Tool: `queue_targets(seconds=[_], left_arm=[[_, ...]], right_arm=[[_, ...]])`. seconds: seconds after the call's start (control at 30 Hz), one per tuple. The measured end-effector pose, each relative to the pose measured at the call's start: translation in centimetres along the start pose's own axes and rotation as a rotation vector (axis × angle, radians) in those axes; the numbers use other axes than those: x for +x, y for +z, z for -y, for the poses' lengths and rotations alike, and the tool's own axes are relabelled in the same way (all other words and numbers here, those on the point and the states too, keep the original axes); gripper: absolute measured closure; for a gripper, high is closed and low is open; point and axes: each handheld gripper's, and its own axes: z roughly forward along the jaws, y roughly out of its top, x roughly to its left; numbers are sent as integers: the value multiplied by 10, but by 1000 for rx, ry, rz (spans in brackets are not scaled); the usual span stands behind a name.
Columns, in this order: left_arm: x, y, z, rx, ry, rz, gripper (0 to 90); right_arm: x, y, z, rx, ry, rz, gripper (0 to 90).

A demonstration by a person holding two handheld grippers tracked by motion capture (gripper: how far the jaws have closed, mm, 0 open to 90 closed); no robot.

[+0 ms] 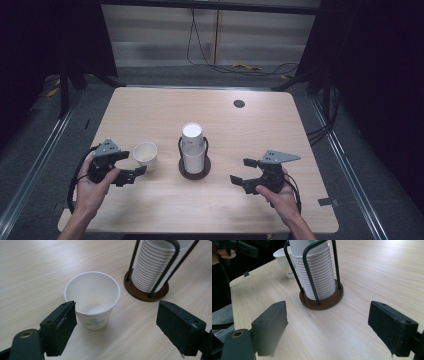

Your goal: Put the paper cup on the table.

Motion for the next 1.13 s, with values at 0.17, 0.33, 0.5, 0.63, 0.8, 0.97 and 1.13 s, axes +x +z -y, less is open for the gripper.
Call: queue_targets(seconds=[0.17, 0.33, 0.5, 0.63, 0.8, 0.97, 1.13], left_arm=[[-13, 1, 13, -5, -6, 3, 161], [-22, 4, 25, -7, -31, 8, 164], [-33, 3, 32, -40, -51, 10, 164], [-46, 6, 39, -50, -49, 26, 163], [-48, 11, 51, -56, -87, 32, 163], [-46, 16, 59, -46, -70, 59, 163], [-41, 17, 62, -45, -62, 59, 162]], right_arm=[[0, -5, 4, 3, 5, 16, 152], [0, -7, 9, 5, 21, 37, 152], [-2, -4, 14, 9, 33, 46, 153], [-1, -2, 15, 14, 35, 50, 154], [-1, -2, 17, 8, 36, 56, 156], [-1, -1, 21, 11, 48, 72, 158], [-4, 0, 24, 28, 48, 109, 157]])
